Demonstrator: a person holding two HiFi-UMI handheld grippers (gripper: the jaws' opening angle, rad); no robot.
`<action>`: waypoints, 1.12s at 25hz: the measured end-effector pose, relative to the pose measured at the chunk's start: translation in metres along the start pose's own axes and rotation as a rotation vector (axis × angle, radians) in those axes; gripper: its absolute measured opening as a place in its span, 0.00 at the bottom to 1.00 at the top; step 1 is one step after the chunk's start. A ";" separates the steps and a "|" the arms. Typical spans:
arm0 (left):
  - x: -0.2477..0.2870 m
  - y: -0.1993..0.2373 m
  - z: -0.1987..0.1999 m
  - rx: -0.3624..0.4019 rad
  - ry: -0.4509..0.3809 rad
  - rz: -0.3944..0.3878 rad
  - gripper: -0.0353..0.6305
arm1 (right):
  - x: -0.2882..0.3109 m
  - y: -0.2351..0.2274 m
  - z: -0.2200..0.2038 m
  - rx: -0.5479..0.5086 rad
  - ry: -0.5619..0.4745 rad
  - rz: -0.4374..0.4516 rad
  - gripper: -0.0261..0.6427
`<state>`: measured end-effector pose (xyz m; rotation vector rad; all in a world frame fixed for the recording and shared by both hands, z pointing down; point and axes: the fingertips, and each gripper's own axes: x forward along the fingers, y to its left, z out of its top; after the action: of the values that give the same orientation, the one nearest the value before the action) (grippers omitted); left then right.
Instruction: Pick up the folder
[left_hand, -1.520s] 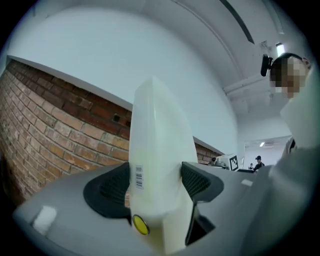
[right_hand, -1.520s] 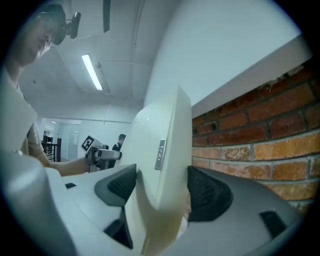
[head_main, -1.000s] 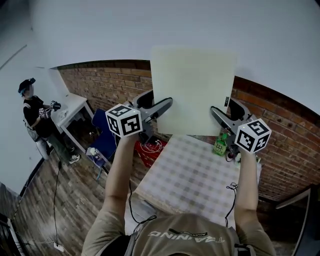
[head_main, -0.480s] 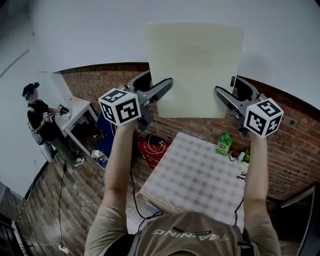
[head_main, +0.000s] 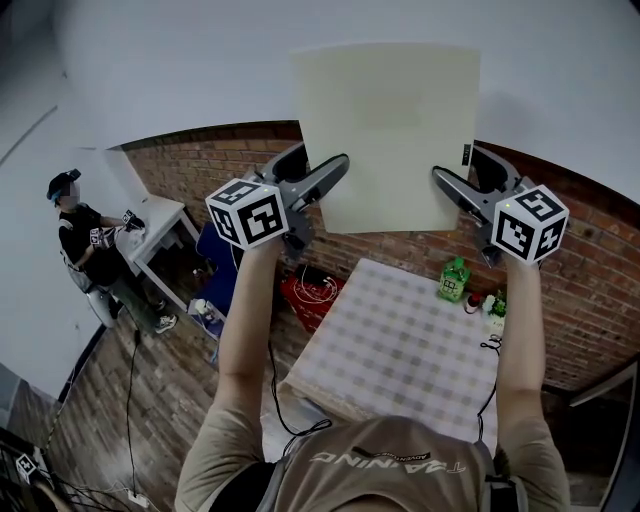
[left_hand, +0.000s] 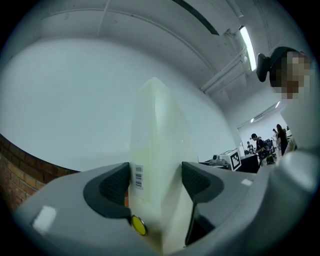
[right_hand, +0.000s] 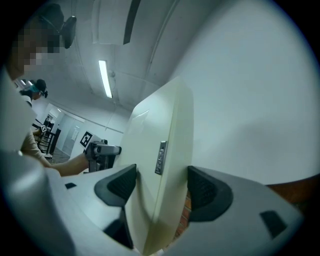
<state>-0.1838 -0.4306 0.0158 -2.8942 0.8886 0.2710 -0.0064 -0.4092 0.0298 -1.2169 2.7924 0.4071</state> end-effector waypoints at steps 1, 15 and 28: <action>0.000 0.001 -0.002 -0.004 0.004 0.002 0.52 | 0.001 0.000 -0.002 0.002 0.006 0.001 0.47; -0.005 0.009 -0.017 -0.018 0.018 0.016 0.52 | 0.009 0.002 -0.019 0.022 0.018 0.023 0.47; -0.007 0.005 -0.035 -0.052 0.032 0.018 0.52 | 0.001 0.005 -0.031 0.021 0.032 0.030 0.47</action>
<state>-0.1874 -0.4359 0.0508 -2.9472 0.9259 0.2536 -0.0091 -0.4150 0.0608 -1.1890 2.8377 0.3628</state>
